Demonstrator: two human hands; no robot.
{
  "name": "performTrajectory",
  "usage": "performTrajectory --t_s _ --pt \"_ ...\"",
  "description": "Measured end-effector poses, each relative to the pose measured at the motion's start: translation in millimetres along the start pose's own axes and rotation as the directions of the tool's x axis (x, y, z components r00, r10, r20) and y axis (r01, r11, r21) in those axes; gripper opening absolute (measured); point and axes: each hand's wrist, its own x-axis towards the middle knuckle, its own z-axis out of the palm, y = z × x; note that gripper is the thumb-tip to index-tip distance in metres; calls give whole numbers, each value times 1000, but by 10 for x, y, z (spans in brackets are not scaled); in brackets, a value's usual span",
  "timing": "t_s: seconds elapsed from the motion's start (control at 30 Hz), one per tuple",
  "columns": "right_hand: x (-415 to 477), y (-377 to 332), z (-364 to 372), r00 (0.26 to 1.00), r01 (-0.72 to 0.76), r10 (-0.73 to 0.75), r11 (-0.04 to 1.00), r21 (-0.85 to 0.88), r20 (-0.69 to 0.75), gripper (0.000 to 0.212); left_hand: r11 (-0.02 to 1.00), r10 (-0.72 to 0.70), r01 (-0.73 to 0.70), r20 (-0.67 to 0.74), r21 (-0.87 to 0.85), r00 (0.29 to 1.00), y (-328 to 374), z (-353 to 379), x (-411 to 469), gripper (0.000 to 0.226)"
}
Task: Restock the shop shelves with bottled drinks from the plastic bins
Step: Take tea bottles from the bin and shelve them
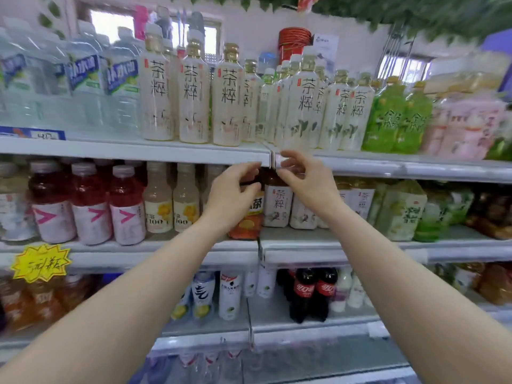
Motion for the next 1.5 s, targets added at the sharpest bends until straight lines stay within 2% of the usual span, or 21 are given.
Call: performTrajectory --t_s 0.4,0.63,0.8,1.0,1.13,1.5 --pt "-1504 1001 -780 973 -224 221 973 -49 -67 34 995 -29 56 284 -86 958 199 1375 -944 39" --pt "-2315 1723 -1651 939 -341 336 936 -89 -66 37 995 -18 56 413 -80 911 592 2475 -1415 38" --pt "-2907 2288 -2435 904 -428 423 898 -101 -66 35 987 11 68 491 -144 871 1049 3402 -1728 37" --pt "-3695 2887 -3209 833 -553 547 829 -81 -85 33 977 -13 135 585 -166 811 1505 4466 -2187 39" --pt "-4232 3243 -3521 757 -653 650 753 -75 -71 36 965 -48 207 664 -163 746 1639 5033 -2597 38" --pt "-5392 3975 -3505 516 -856 855 517 9 -39 38 926 -214 379 810 -10 546 1373 5959 -3573 39"
